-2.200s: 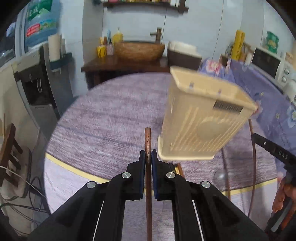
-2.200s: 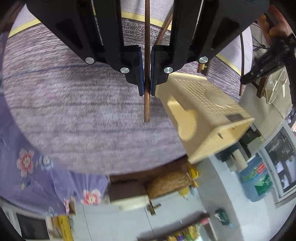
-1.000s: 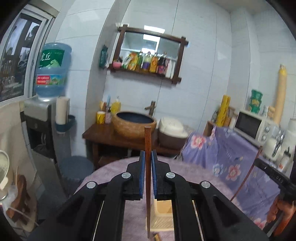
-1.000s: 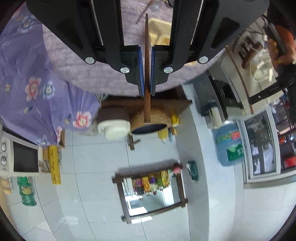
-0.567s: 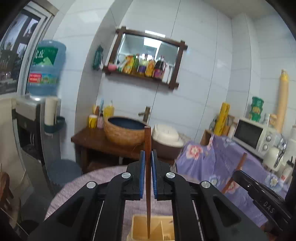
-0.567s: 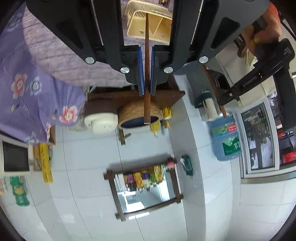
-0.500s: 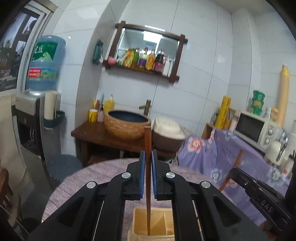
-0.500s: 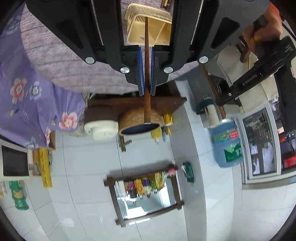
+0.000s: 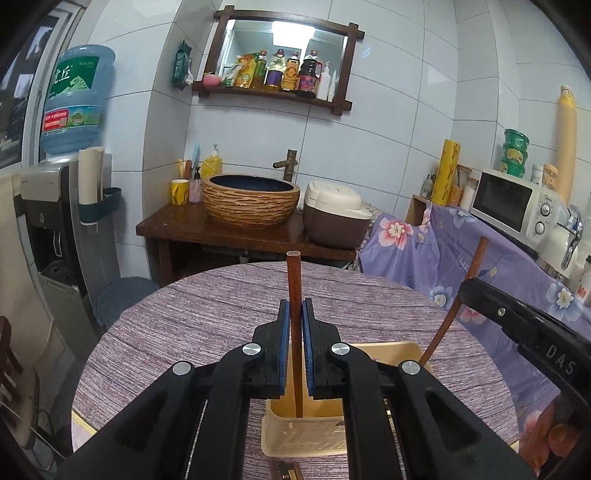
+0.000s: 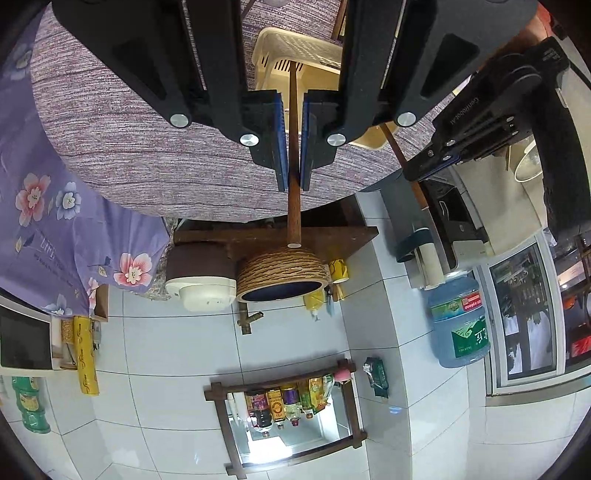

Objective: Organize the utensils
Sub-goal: 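Lift the chopsticks with both tools and lower them into the cream holder, then open both tools to release the chopsticks into the holder, then move the left tool to a wooden chopstick while the right tool approaches another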

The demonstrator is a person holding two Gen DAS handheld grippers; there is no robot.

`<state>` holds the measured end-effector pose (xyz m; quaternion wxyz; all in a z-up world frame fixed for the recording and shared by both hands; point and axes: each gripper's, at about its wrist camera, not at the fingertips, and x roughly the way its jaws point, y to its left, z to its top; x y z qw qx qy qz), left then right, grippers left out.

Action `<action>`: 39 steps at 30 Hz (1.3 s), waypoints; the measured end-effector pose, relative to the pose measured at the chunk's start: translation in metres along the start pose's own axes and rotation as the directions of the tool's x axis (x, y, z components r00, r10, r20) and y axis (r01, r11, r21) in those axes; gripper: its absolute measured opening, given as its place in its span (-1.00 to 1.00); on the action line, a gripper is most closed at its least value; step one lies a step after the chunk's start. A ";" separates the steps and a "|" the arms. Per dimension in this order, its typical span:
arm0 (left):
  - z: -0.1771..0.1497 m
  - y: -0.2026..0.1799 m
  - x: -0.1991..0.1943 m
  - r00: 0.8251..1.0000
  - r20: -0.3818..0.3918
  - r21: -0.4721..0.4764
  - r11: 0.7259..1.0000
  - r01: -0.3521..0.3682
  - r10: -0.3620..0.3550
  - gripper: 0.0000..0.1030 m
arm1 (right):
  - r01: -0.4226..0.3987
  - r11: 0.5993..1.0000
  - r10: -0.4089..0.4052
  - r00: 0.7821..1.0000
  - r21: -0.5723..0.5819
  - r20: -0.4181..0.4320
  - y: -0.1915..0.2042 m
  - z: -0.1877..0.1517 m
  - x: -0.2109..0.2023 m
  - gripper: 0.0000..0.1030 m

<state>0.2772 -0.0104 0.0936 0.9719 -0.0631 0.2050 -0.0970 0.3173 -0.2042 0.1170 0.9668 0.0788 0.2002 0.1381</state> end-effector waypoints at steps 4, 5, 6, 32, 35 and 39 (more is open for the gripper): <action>0.001 -0.002 -0.004 1.000 -0.010 0.017 1.000 0.003 -0.003 -0.80 | -0.012 1.000 0.012 1.000 0.026 -0.009 -0.004 -0.001 0.001 -0.59; 0.000 -0.002 -0.007 1.000 -0.010 0.016 1.000 0.008 -0.008 -0.62 | -0.006 1.000 0.006 1.000 0.030 -0.007 -0.005 -0.002 -0.001 -0.44; 0.000 -0.001 -0.011 1.000 -0.008 0.012 1.000 0.014 -0.014 -0.29 | 0.001 0.999 -0.001 1.000 0.033 0.006 -0.005 -0.003 -0.004 -0.03; -0.165 0.043 -0.054 0.941 -0.327 -0.054 0.992 -0.113 0.089 0.15 | 0.150 0.989 -0.146 0.955 -0.005 -0.258 -0.019 -0.171 -0.061 0.22; -0.179 0.046 -0.053 0.925 -0.374 -0.075 0.992 -0.101 0.066 -0.10 | 0.156 0.988 -0.149 0.943 0.001 -0.296 -0.021 -0.189 -0.060 0.22; -0.190 0.041 -0.052 0.913 -0.407 -0.078 0.994 -0.074 0.036 -0.30 | 0.167 0.986 -0.160 0.928 -0.007 -0.336 -0.023 -0.205 -0.057 0.22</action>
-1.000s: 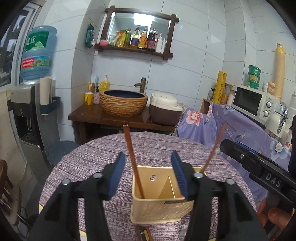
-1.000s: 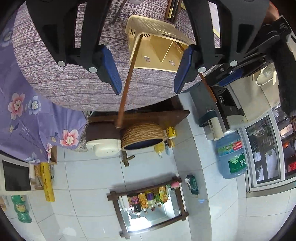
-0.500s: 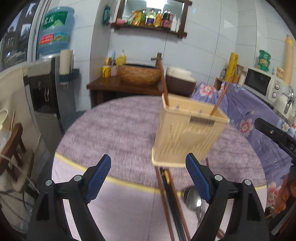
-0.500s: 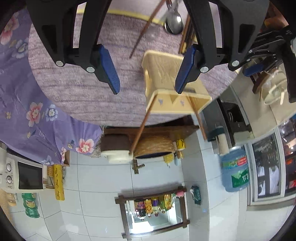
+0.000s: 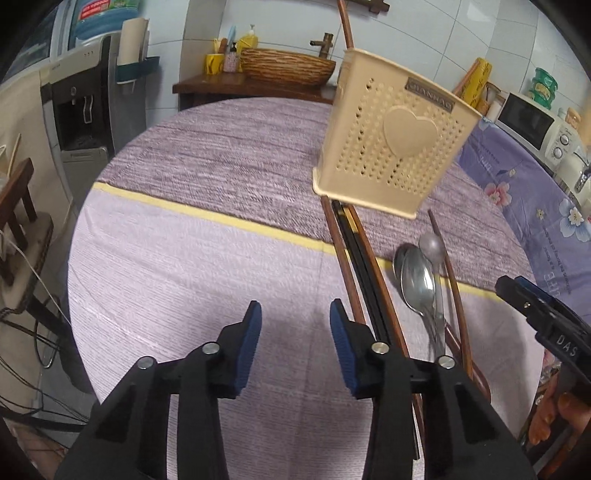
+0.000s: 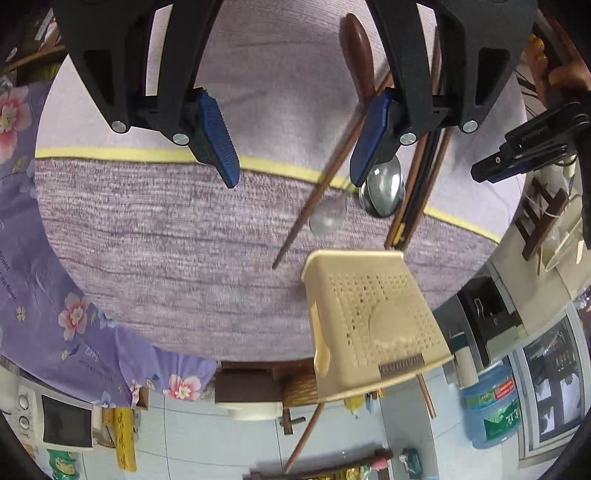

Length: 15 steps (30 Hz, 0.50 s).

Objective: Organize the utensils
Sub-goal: 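Move the left tool to a wooden chopstick while the right tool approaches another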

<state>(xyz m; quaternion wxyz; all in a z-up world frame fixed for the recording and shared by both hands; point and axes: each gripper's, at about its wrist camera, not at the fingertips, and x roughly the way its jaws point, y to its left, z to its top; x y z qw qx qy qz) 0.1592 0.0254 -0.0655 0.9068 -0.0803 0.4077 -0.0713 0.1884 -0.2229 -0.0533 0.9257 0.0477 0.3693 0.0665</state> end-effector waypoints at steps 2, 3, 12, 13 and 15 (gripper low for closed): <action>-0.002 -0.004 0.002 1.000 -0.012 0.007 1.000 0.018 -0.018 -0.34 | -0.005 1.000 0.005 1.000 0.003 -0.013 0.000 -0.003 0.002 0.22; -0.003 -0.007 0.002 1.000 -0.015 0.016 1.000 0.023 -0.023 -0.35 | -0.008 1.000 0.008 1.000 0.000 -0.016 0.001 -0.003 0.004 0.22; -0.006 -0.030 0.012 0.997 -0.055 0.068 0.996 0.054 -0.050 -0.38 | -0.010 1.000 0.009 0.998 -0.020 -0.063 0.008 -0.004 0.012 0.22; -0.007 -0.032 0.013 0.997 -0.059 0.073 0.996 0.055 -0.051 -0.38 | -0.013 1.000 0.011 0.998 -0.020 -0.069 0.009 -0.004 0.012 0.22; -0.007 -0.034 0.014 0.997 -0.062 0.077 0.995 0.058 -0.053 -0.39 | -0.020 1.000 0.018 0.996 -0.020 -0.082 0.011 -0.005 0.014 0.22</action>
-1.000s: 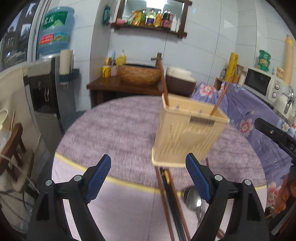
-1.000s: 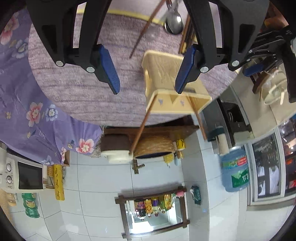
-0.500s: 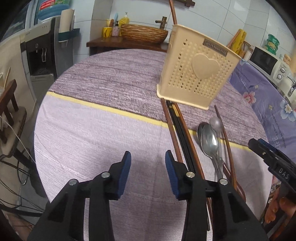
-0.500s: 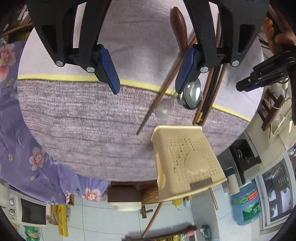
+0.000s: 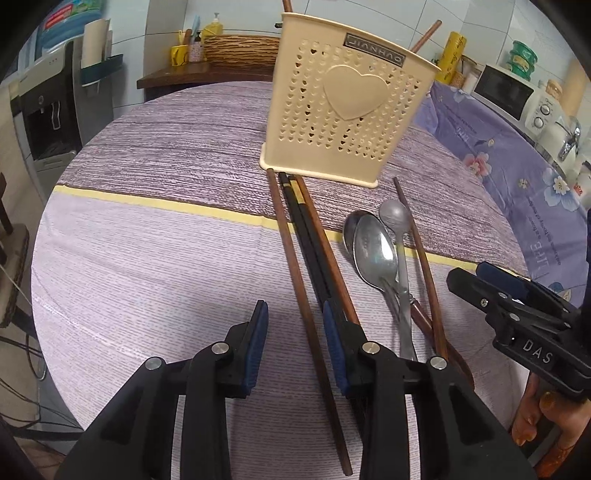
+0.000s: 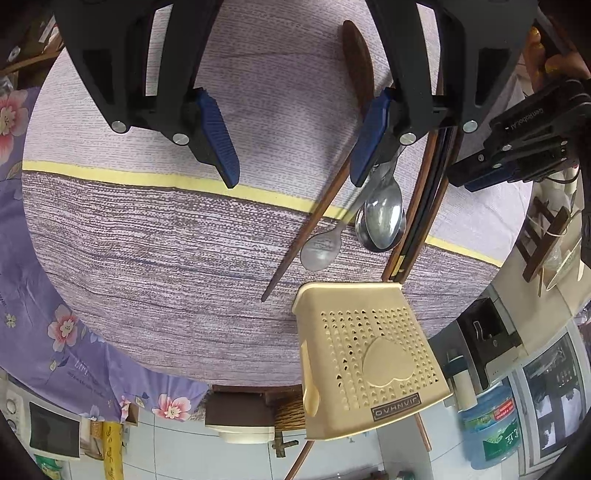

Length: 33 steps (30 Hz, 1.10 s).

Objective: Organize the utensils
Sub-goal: 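Move the left tool to a wooden chopstick while the right tool approaches another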

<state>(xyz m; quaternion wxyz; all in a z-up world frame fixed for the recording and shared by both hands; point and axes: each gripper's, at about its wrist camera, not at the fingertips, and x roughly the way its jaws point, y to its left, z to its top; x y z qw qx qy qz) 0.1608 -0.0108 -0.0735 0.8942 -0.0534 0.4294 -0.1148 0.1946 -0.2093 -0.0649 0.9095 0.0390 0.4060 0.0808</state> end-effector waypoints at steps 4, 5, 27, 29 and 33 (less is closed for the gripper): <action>0.001 -0.004 0.002 1.000 -0.005 0.021 1.000 -0.022 0.022 -0.39 | 0.002 1.000 -0.002 0.999 0.001 -0.033 0.005 0.001 0.008 0.22; 0.001 -0.005 0.002 1.000 -0.007 0.027 0.999 -0.028 0.028 -0.39 | 0.001 1.000 -0.001 0.999 0.004 -0.042 0.006 0.002 0.010 0.22; 0.015 0.022 0.004 0.994 -0.034 0.019 0.994 -0.105 0.105 -0.41 | 0.092 0.995 -0.085 0.987 0.049 -0.137 -0.044 0.012 0.021 -0.15; 0.017 0.026 0.003 0.996 -0.030 -0.005 0.996 -0.085 0.085 -0.41 | 0.066 0.995 -0.057 0.992 0.071 -0.116 -0.045 0.012 0.020 -0.15; 0.023 0.020 -0.002 0.998 0.001 -0.008 0.998 -0.061 0.061 -0.41 | 0.052 0.997 -0.048 0.997 0.063 -0.062 -0.042 0.018 0.016 -0.15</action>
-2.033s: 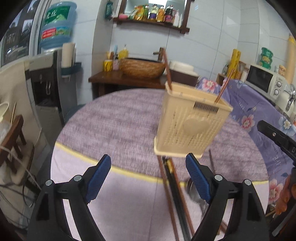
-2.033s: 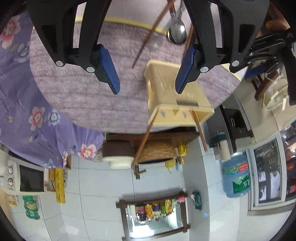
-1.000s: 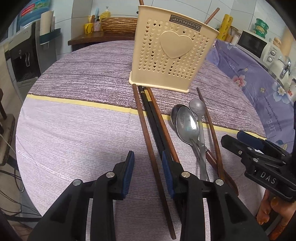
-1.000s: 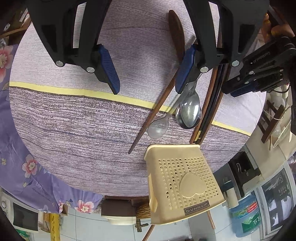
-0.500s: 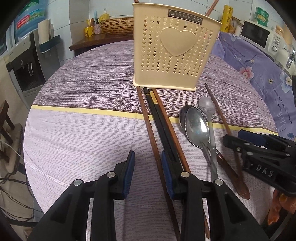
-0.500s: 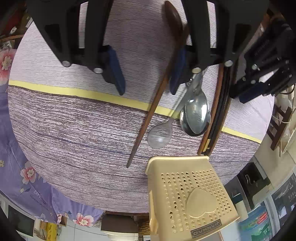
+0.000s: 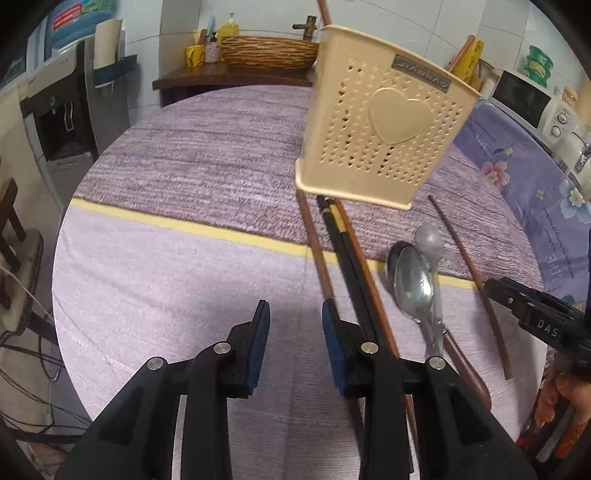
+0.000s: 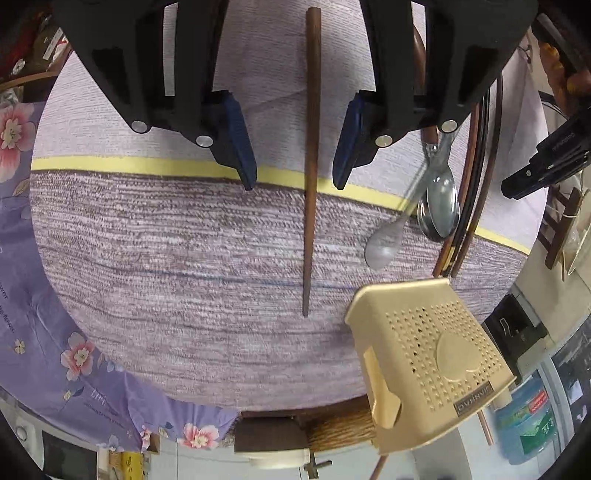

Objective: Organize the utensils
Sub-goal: 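Move the left tool to a wooden chopstick while the right tool approaches another, then close the left tool on a chopstick while the right tool grasps another chopstick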

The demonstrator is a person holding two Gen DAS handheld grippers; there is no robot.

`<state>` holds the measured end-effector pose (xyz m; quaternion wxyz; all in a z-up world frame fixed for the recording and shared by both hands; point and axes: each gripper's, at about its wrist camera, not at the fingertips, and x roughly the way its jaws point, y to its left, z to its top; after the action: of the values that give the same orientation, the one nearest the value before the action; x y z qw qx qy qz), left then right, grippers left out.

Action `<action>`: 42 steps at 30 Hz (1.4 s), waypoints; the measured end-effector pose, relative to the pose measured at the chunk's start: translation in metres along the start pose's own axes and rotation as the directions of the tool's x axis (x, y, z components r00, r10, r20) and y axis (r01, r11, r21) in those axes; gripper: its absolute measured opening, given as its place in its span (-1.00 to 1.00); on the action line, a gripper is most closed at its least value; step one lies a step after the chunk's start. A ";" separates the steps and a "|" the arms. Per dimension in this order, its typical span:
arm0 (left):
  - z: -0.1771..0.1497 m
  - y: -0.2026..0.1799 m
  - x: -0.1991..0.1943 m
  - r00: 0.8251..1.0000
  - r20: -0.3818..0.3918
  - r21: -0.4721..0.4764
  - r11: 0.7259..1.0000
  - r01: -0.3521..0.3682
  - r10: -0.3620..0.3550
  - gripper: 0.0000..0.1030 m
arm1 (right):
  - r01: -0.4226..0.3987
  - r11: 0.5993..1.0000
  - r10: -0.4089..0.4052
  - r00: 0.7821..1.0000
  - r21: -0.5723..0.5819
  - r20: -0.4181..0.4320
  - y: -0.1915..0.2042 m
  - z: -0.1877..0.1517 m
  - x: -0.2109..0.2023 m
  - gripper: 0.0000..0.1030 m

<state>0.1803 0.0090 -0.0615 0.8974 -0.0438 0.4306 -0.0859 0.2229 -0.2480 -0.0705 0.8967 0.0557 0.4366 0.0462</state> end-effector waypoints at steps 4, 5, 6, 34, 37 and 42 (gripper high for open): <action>0.011 -0.010 0.007 1.000 -0.001 0.013 1.000 0.016 -0.016 -0.41 | -0.002 1.000 0.003 1.000 -0.025 0.021 0.007 0.007 0.001 -0.15; 0.013 -0.014 0.010 1.000 -0.009 0.018 1.000 0.018 -0.017 -0.41 | -0.001 1.000 0.002 1.000 -0.027 0.023 0.007 0.008 0.001 -0.15; 0.013 -0.016 0.012 1.000 -0.012 0.029 1.000 0.013 -0.012 -0.41 | -0.002 1.000 0.002 1.000 -0.028 0.025 0.008 0.009 0.000 -0.15; 0.060 -0.001 0.058 0.990 -0.063 0.071 0.990 -0.125 0.130 -0.56 | -0.020 0.993 0.015 0.999 -0.119 -0.045 0.011 0.075 0.065 -0.34; 0.059 0.000 0.058 0.990 -0.054 0.058 0.990 -0.129 0.132 -0.65 | -0.012 0.990 0.005 0.999 -0.138 -0.046 0.014 0.079 0.071 -0.42; 0.066 0.001 0.064 0.989 -0.056 0.051 0.989 -0.136 0.139 -0.80 | 0.015 0.983 -0.022 0.999 -0.182 -0.040 0.020 0.087 0.080 -0.51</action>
<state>0.2714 -0.0022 -0.0688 0.8888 0.0097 0.4568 -0.0353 0.3399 -0.2228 -0.0762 0.8892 -0.0315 0.4496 0.0787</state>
